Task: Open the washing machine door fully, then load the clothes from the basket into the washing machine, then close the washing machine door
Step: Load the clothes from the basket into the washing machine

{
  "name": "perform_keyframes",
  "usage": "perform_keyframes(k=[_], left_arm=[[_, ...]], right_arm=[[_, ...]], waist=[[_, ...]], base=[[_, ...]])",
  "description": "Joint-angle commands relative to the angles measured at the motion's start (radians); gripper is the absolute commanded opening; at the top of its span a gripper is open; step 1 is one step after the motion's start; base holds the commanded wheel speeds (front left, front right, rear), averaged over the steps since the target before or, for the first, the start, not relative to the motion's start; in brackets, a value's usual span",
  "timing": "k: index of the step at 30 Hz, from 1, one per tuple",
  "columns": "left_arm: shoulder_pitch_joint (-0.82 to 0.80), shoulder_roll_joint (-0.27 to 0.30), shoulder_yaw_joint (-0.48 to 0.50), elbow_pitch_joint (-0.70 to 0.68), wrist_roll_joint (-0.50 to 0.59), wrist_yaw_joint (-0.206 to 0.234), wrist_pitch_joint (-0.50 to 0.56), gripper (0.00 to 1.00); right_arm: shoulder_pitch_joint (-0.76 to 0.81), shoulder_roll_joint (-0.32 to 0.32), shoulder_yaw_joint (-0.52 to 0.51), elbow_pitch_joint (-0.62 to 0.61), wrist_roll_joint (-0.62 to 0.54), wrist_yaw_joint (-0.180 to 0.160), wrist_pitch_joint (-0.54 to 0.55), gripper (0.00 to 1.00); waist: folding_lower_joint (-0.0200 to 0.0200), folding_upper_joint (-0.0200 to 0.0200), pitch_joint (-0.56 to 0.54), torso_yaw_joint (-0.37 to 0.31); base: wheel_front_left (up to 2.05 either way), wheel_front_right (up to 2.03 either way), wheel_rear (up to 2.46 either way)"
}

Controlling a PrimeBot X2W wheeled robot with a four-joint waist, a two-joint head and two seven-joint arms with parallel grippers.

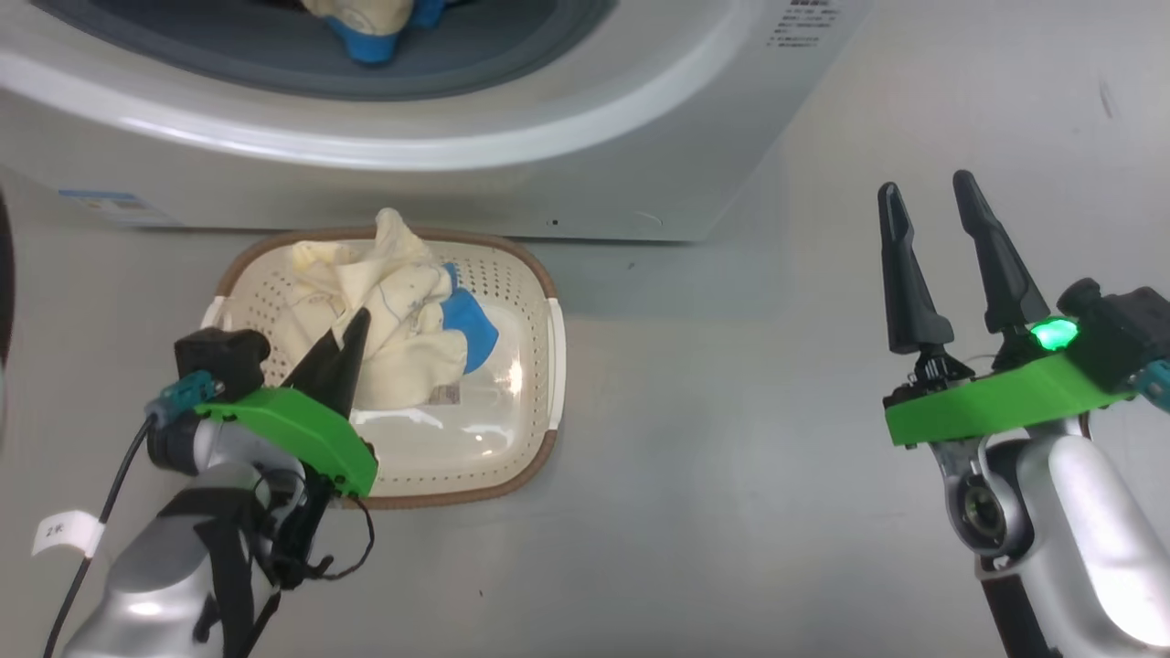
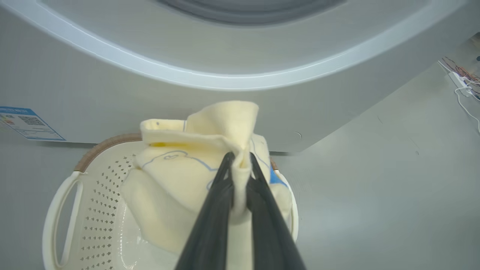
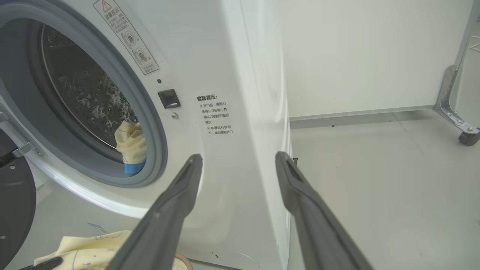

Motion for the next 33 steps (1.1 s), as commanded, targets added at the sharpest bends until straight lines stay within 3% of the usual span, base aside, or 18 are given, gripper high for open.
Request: perform_keyframes(k=[1, 20, 33], left_arm=[[0.007, 0.022, 0.054, -0.033, 0.018, 0.000, -0.011, 0.00], [0.257, -0.016, 0.384, -0.327, 0.246, 0.000, -0.011, 0.00], [0.445, -0.044, 0.521, -0.528, 0.344, 0.000, -0.011, 0.00]], right_arm=[[0.023, -0.014, 0.009, -0.022, 0.011, 0.002, -0.006, 1.00], [0.146, -0.031, -0.052, 0.009, 0.033, 0.002, -0.006, 1.00], [0.243, -0.036, -0.091, 0.004, 0.040, 0.002, -0.006, 1.00]], waist=[[0.0000, -0.0001, -0.041, 0.026], [0.0000, -0.0001, -0.218, 0.090], [0.0000, -0.0001, -0.296, 0.113]], base=[[0.00, 0.00, 0.00], [0.00, 0.00, 0.00], [0.00, 0.00, 0.00]])
